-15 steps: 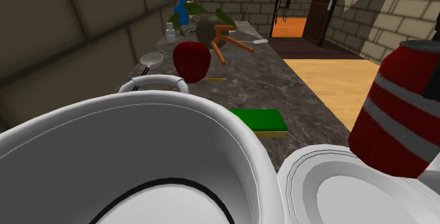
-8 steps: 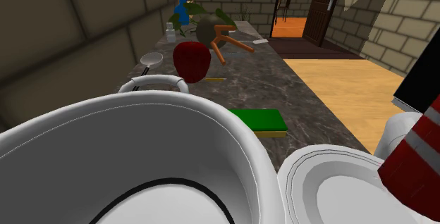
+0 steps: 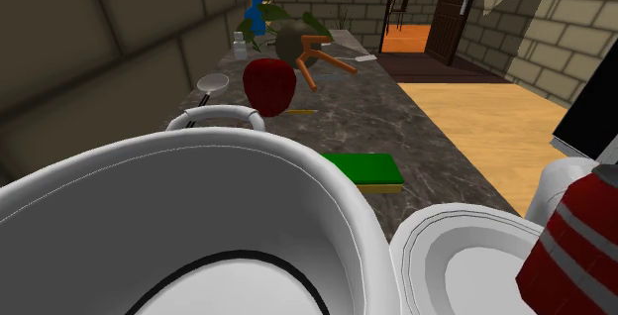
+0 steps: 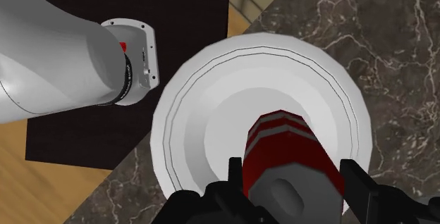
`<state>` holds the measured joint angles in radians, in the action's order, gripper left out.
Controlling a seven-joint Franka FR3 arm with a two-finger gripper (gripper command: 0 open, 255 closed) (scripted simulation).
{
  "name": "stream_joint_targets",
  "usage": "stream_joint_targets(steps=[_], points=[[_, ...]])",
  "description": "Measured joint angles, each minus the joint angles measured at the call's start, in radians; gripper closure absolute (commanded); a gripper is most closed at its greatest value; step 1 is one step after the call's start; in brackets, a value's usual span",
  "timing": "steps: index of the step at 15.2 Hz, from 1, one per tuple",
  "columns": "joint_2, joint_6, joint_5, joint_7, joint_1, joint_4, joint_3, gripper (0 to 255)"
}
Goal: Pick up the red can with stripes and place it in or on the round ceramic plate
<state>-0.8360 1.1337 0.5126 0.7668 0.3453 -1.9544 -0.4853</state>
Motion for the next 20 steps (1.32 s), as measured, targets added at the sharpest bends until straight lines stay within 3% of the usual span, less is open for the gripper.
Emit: stream_joint_targets(steps=[7,14,15,20], points=[[-0.062,0.074,0.020,-0.026,0.014,-0.136,-0.019,255],[-0.075,0.090,0.025,-0.031,0.017,-0.154,-0.018,255],[-0.075,0.089,0.025,-0.031,0.018,-0.154,-0.018,0],[-0.073,0.086,0.022,-0.032,0.018,-0.159,-0.019,0]])
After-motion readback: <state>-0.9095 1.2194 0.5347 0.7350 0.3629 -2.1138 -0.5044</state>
